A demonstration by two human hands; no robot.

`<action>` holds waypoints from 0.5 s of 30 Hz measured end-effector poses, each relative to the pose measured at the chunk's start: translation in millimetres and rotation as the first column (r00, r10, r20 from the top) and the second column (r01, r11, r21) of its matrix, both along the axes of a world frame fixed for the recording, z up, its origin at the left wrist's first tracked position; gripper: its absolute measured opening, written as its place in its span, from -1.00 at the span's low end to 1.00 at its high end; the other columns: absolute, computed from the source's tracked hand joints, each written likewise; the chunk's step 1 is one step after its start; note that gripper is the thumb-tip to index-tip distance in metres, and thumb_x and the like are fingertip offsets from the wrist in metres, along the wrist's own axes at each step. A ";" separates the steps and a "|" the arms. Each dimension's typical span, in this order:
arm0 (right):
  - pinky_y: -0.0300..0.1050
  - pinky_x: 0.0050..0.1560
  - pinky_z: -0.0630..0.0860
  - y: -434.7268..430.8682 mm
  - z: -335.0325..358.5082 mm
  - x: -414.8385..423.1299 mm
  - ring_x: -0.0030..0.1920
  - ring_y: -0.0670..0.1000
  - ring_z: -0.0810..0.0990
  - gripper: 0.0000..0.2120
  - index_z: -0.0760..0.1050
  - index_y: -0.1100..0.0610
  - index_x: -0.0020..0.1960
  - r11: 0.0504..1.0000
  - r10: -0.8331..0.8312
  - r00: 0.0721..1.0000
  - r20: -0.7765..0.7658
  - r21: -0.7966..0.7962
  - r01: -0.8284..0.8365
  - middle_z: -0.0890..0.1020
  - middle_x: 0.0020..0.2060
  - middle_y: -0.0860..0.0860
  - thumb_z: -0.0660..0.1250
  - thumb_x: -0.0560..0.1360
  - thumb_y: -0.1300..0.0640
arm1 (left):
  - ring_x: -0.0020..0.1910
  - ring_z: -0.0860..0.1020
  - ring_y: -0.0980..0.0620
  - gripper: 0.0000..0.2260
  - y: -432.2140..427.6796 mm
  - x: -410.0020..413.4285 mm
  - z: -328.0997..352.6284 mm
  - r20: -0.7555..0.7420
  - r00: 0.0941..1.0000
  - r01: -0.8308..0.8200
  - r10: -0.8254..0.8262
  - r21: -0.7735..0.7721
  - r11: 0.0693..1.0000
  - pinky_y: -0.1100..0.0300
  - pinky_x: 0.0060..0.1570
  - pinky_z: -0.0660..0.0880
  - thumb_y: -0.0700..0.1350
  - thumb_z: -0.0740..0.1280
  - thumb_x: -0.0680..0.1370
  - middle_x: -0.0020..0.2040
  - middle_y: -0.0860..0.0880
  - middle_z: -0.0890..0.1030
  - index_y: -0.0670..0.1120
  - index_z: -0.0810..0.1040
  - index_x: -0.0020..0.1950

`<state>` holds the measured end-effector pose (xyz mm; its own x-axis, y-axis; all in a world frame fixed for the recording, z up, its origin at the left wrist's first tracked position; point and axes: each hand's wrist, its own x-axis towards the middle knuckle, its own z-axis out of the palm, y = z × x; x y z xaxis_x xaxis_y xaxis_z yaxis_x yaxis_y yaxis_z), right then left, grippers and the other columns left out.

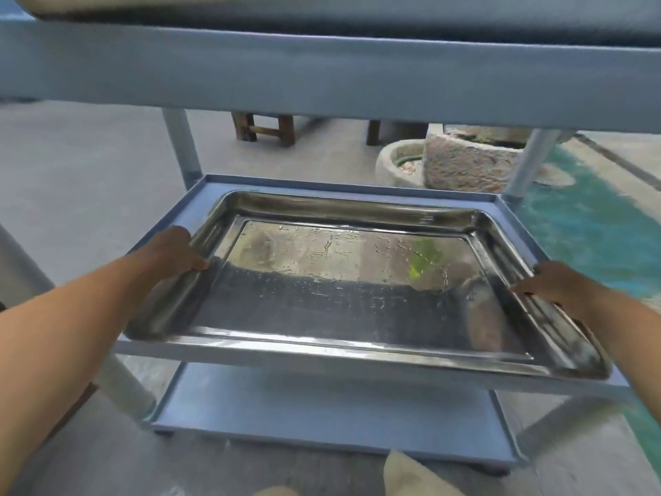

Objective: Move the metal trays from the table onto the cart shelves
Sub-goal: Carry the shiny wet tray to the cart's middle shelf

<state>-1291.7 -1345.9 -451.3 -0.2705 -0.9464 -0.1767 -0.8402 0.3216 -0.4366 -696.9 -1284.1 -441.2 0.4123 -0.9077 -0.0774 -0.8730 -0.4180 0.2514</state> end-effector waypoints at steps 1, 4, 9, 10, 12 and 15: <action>-0.06 -0.17 0.23 -4.0 -3.0 -1.7 0.03 0.18 0.43 -0.79 0.46 0.27 -0.19 1.000 0.005 1.000 -0.003 -0.011 -0.005 0.43 0.04 0.27 0.49 0.41 0.24 | -0.09 0.41 -0.11 -0.58 -3.7 -0.7 -3.2 0.009 1.000 0.005 -0.005 -0.001 1.000 0.10 -0.13 0.32 -0.01 0.53 0.41 -0.04 -0.17 0.46 -0.26 0.46 0.02; -0.08 -0.19 0.19 -9.8 -6.6 -3.9 -0.03 0.10 0.31 -0.74 0.43 0.31 -0.21 0.999 0.034 0.999 -0.037 -0.004 -0.034 0.37 -0.03 0.23 0.48 0.43 0.21 | -0.07 0.42 -0.13 -0.56 -11.9 -0.8 -11.6 0.036 0.999 0.001 -0.001 0.002 1.000 0.10 -0.09 0.33 -0.01 0.52 0.42 0.04 -0.23 0.52 -0.29 0.49 0.08; -0.10 -0.10 0.28 -9.2 -10.4 -1.5 0.11 0.30 0.53 -0.64 0.51 0.42 0.01 0.998 0.020 0.994 -0.107 -0.060 -0.027 0.53 0.16 0.41 0.51 0.41 0.17 | -0.06 0.44 -0.14 -0.59 -12.4 -2.7 -15.4 0.030 1.000 0.001 0.000 -0.011 1.000 0.08 -0.10 0.34 -0.04 0.50 0.44 0.09 -0.26 0.54 -0.30 0.48 0.08; -0.09 -0.12 0.28 -6.4 -9.5 -0.2 0.06 0.29 0.54 -0.70 0.48 0.33 -0.09 0.995 0.019 0.992 -0.121 -0.094 -0.030 0.56 0.11 0.38 0.51 0.40 0.15 | -0.05 0.46 -0.16 -0.60 -10.9 -5.3 -14.1 0.050 0.999 0.012 -0.011 -0.026 1.000 0.07 -0.09 0.36 -0.02 0.48 0.45 0.09 -0.26 0.55 -0.28 0.48 0.07; -0.05 -0.12 0.34 -1.1 -6.6 2.3 0.03 0.28 0.55 -0.63 0.41 0.24 -0.01 0.981 -0.007 0.989 -0.150 -0.193 -0.023 0.57 0.05 0.28 0.50 0.39 0.06 | 0.00 0.51 -0.22 -0.59 -5.1 -12.6 -10.5 0.103 0.994 0.028 -0.022 -0.057 0.998 0.02 -0.04 0.43 0.03 0.44 0.49 0.09 -0.25 0.55 -0.25 0.44 0.11; 0.04 -0.08 0.45 12.1 -0.5 12.9 0.05 0.29 0.54 -0.46 0.32 0.17 0.18 0.947 -0.044 0.975 -0.218 -0.319 -0.029 0.50 0.04 0.23 0.47 0.38 -0.06 | 0.15 0.49 -0.29 -0.52 7.1 -29.0 -5.4 0.200 0.978 0.063 -0.049 -0.067 0.996 -0.11 0.09 0.48 0.05 0.38 0.51 0.21 -0.25 0.43 -0.20 0.34 0.27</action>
<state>-1278.8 -1333.8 -451.8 -0.2754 -0.9408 0.1977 -0.9246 0.2029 -0.3223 -725.9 -1276.9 -446.7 0.3612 -0.9300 0.0676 -0.9300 -0.3540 0.0988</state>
